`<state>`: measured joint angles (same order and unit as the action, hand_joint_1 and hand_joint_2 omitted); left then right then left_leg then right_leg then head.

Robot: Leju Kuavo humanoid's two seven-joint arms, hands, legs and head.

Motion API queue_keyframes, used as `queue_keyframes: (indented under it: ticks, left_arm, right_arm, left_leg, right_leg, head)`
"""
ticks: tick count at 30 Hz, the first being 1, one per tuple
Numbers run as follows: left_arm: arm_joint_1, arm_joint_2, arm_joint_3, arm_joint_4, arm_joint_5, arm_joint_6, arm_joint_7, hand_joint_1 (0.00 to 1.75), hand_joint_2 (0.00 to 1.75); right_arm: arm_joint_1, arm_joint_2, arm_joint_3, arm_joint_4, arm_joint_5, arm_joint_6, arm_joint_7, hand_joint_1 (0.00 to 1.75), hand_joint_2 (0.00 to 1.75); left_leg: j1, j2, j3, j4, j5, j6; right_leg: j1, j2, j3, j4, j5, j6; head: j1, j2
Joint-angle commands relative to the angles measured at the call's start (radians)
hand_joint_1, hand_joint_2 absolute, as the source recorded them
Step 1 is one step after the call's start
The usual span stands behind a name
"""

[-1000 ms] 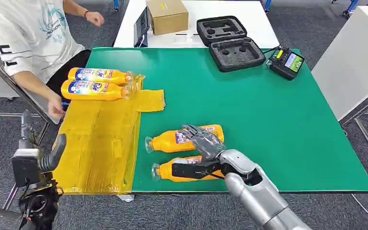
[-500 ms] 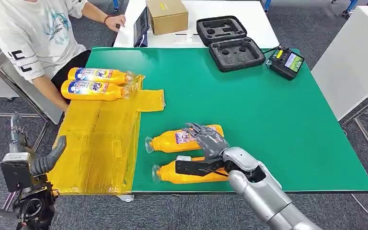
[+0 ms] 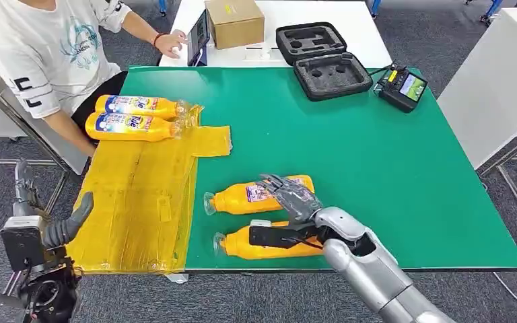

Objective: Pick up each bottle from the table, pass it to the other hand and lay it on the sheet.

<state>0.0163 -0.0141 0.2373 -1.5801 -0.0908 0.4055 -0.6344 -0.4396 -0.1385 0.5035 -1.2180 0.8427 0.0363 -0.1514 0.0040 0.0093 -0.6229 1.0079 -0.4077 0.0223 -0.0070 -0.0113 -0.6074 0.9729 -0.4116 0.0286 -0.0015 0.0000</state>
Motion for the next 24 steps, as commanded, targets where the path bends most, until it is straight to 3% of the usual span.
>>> queue_keyframes:
  ticks: [1,24]
  left_arm:
    - [0.013,-0.019,0.036,0.000,0.007,0.002,-0.014,0.00,1.75]
    - [0.050,-0.035,0.058,-0.034,0.016,-0.003,-0.018,0.00,1.75]
  right_arm:
    - [0.071,-0.013,-0.040,-0.169,-0.040,-0.039,-0.021,0.00,1.75]
    - [0.172,-0.028,-0.086,-0.287,-0.023,-0.044,-0.019,0.00,1.75]
  left_leg:
    - [0.000,-0.002,0.004,-0.001,-0.002,-0.001]
    - [0.000,-0.001,0.002,0.000,-0.002,-0.001]
  right_leg:
    - [0.000,0.000,0.004,0.000,-0.003,-0.001]
    - [0.000,0.001,0.002,0.000,-0.002,-0.001]
  head:
    - [0.000,0.000]
    - [0.000,0.000]
